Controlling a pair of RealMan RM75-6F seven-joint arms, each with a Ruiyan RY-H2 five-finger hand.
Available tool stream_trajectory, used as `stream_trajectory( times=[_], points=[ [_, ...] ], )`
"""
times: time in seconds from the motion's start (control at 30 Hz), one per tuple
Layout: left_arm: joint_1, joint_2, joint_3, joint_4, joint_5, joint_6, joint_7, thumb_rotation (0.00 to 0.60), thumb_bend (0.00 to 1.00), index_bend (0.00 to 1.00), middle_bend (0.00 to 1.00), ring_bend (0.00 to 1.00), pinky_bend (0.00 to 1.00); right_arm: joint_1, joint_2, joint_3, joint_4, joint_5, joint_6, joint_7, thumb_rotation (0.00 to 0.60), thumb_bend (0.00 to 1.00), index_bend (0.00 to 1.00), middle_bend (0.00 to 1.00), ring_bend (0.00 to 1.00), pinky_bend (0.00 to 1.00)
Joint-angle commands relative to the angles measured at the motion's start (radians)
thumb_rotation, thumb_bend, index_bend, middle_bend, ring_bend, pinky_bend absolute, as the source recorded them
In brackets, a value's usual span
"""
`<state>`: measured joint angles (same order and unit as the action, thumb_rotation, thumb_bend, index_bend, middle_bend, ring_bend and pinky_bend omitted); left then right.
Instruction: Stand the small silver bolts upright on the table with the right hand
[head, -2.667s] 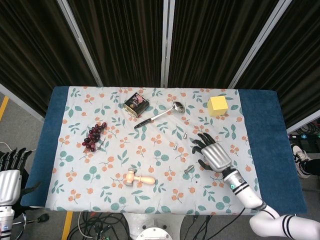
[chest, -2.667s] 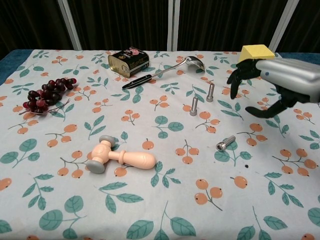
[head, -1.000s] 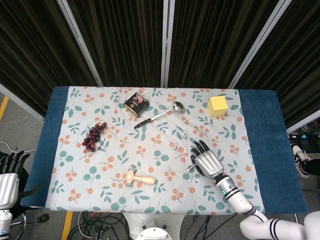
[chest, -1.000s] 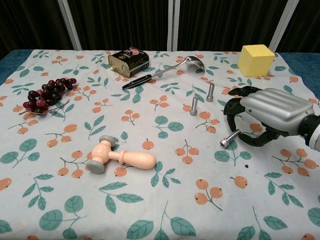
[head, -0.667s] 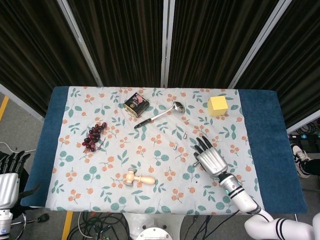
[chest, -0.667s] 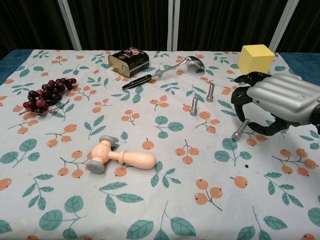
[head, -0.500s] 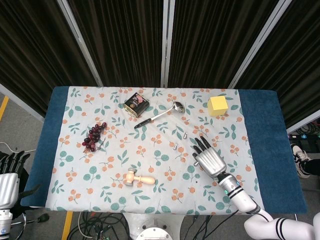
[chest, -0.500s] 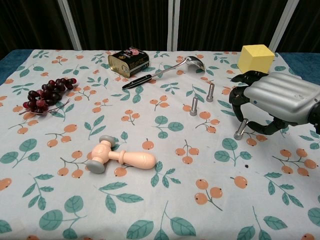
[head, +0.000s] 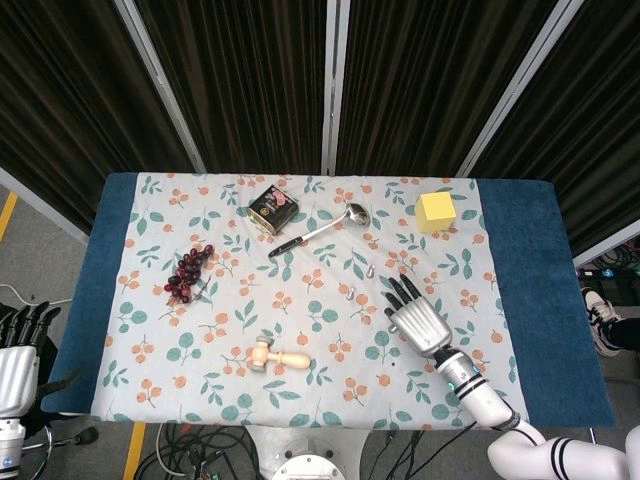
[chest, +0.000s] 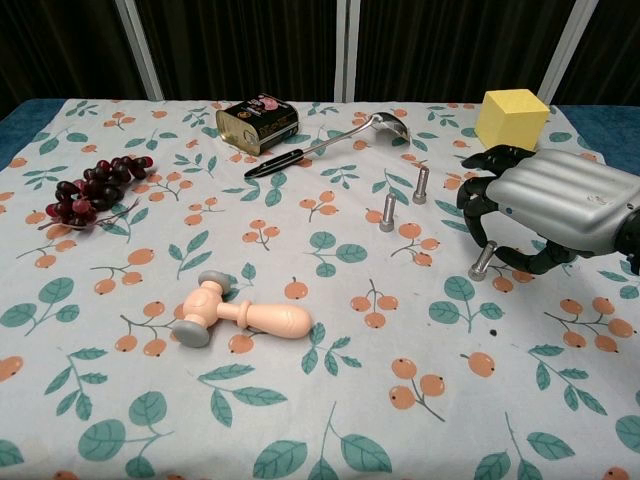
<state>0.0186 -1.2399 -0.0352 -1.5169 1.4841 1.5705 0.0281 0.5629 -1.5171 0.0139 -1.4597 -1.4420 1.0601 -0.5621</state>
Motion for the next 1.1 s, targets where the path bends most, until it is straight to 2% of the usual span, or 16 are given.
stream_trajectory(
  times=[0.03, 0.47, 0.63, 0.87, 1.1],
  points=[
    [0.0, 0.0, 0.0, 0.0, -0.001, 0.0, 0.0, 0.6, 0.0, 0.13, 0.07, 0.0, 0.0, -0.001, 0.002, 0.0, -0.003, 0.002, -0.002, -0.004, 0.6, 0.36, 0.49, 0.23, 0.0, 0.0],
    [-0.001, -0.001, -0.003, 0.001, -0.002, 0.0, -0.001, 0.6, 0.0, 0.13, 0.07, 0.0, 0.0, -0.007, 0.01, -0.002, -0.023, 0.008, -0.003, -0.005, 0.6, 0.36, 0.4, 0.21, 0.0, 0.0],
    [-0.002, -0.001, -0.004, 0.002, -0.002, -0.001, -0.004, 0.6, 0.0, 0.13, 0.07, 0.0, 0.0, -0.03, 0.048, 0.004, -0.082, 0.0, 0.042, 0.04, 0.6, 0.34, 0.34, 0.2, 0.0, 0.0],
    [-0.011, -0.004, -0.009, 0.006, 0.005, -0.003, -0.001, 0.6, 0.0, 0.13, 0.07, 0.0, 0.0, -0.152, 0.174, 0.034, -0.197, -0.032, 0.271, 0.24, 0.6, 0.34, 0.32, 0.23, 0.0, 0.0],
    [-0.023, -0.006, -0.013, 0.001, 0.014, -0.007, 0.009, 0.6, 0.0, 0.13, 0.07, 0.0, 0.0, -0.311, 0.307, 0.003, -0.227, -0.04, 0.445, 0.513, 0.6, 0.34, 0.2, 0.18, 0.0, 0.0]
  ],
)
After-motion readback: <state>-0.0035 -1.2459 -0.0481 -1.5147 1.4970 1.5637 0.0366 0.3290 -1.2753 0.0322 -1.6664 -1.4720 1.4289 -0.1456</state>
